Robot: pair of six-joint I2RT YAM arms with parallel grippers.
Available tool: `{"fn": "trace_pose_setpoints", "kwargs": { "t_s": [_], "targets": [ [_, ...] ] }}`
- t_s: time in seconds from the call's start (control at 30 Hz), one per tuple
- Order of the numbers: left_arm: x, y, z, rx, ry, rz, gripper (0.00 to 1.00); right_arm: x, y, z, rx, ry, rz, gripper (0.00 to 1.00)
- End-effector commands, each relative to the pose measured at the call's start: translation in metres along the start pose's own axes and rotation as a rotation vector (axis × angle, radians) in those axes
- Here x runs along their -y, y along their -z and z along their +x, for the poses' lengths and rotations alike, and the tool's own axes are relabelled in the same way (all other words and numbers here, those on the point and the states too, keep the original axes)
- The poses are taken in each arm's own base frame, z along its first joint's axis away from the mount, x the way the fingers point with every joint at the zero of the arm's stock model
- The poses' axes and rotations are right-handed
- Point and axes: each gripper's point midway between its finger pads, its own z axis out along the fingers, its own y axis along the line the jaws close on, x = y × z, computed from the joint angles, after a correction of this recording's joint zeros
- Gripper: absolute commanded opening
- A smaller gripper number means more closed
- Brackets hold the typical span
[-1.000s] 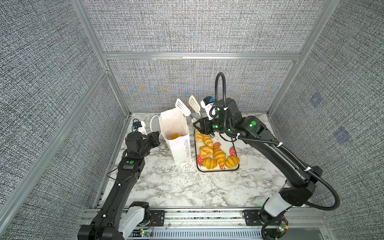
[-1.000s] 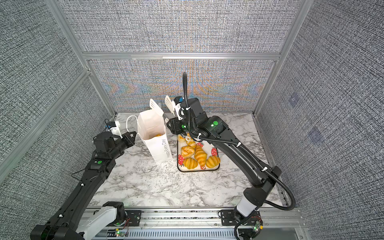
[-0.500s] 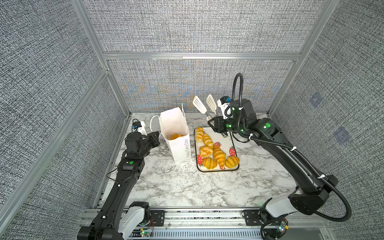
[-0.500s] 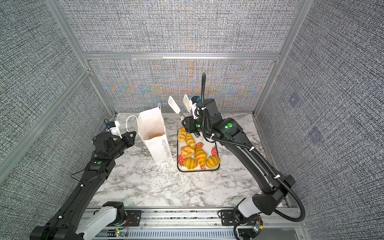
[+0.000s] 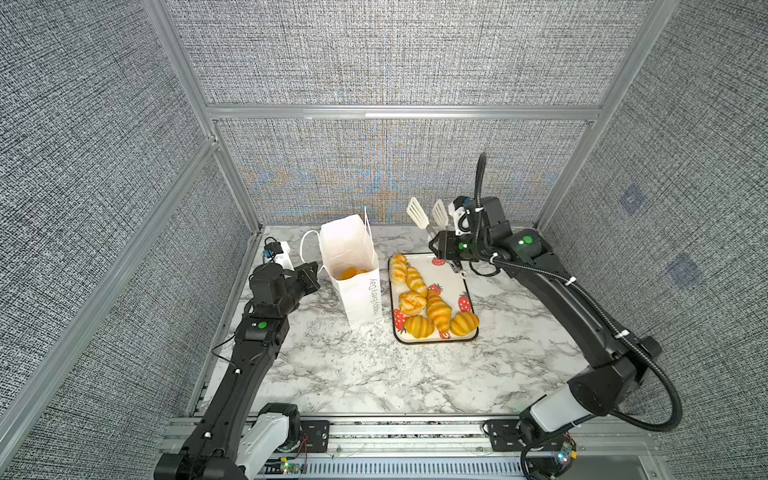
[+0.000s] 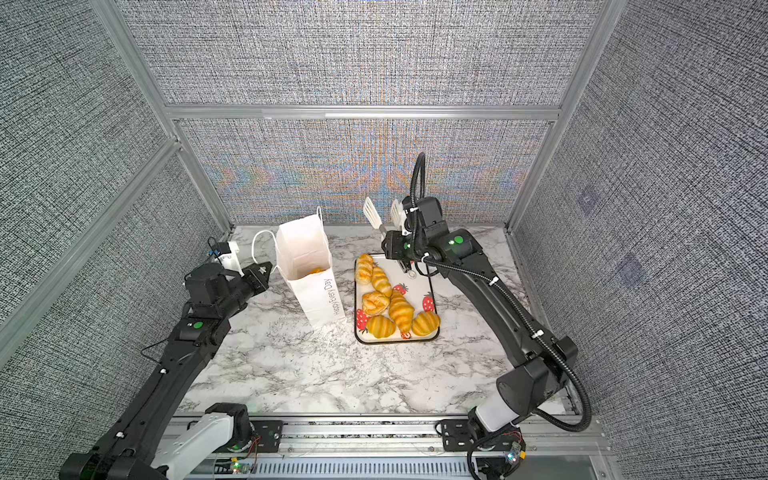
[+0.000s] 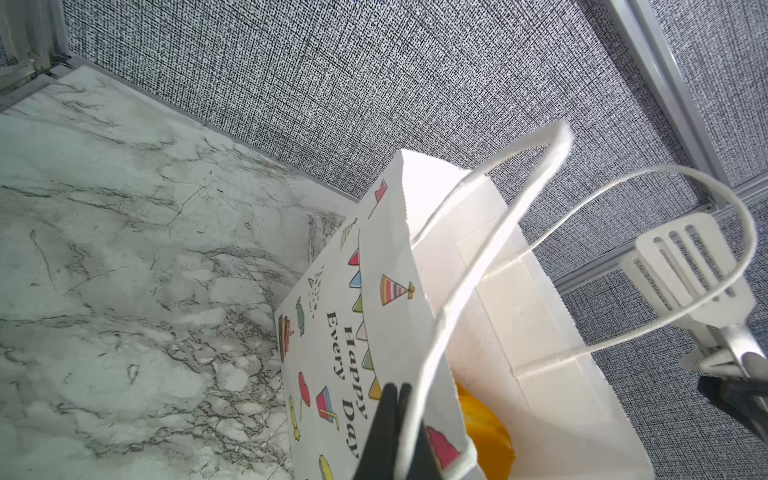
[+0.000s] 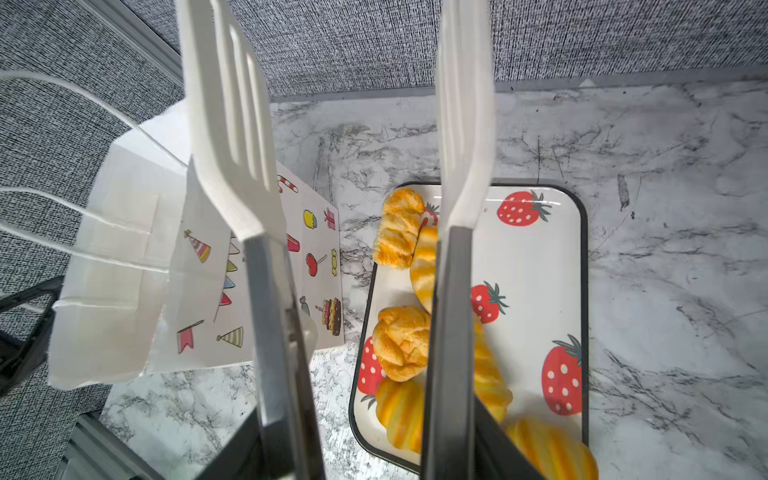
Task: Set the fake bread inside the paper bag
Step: 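Raise the open tongs out of the bag and move over the tray, then lower the tongs onto a twisted roll at the tray's far end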
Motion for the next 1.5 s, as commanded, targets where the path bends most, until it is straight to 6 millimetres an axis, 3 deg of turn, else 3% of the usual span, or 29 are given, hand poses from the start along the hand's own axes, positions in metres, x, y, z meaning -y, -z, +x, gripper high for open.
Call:
{"fn": "trace_pose_setpoints", "kwargs": {
  "t_s": [0.0, 0.8, 1.47],
  "targets": [
    [0.002, 0.001, 0.001, -0.01, -0.014, 0.005, 0.0, 0.003, -0.014, -0.002, -0.005, -0.039, -0.013, 0.54],
    [-0.001, -0.002, 0.006, -0.022, -0.015, 0.002, 0.0, 0.019, -0.112, 0.047, -0.219, -0.123, -0.015, 0.55],
    [-0.006, -0.004, 0.012, -0.029, -0.004, -0.001, 0.0, 0.024, -0.157, 0.082, -0.338, -0.179, -0.034, 0.55]
  ]
}}
